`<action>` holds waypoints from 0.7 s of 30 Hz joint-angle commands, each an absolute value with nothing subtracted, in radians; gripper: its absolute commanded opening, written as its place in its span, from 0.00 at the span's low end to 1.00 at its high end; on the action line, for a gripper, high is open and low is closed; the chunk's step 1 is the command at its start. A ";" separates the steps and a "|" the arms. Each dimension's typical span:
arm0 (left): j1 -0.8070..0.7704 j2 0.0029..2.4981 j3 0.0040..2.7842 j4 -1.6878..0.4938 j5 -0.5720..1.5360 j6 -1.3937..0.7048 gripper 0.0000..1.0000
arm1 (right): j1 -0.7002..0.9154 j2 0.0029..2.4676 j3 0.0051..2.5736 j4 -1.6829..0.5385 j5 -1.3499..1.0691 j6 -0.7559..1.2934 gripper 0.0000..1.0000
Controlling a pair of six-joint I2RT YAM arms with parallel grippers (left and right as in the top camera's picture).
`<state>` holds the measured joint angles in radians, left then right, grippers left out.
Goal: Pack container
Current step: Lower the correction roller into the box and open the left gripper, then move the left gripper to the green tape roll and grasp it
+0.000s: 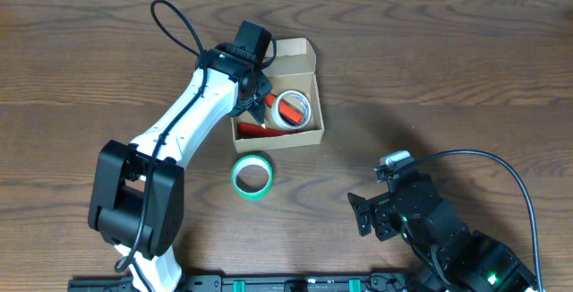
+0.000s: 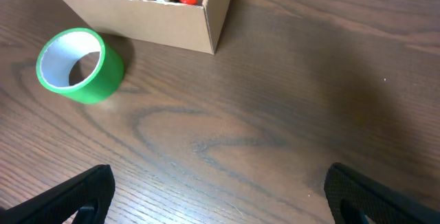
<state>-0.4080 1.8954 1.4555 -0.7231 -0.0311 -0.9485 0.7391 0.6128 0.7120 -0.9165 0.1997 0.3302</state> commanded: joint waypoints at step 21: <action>-0.416 1.882 1.482 -0.724 -0.015 -0.973 0.57 | 0.747 0.608 0.710 -0.917 0.213 0.344 0.99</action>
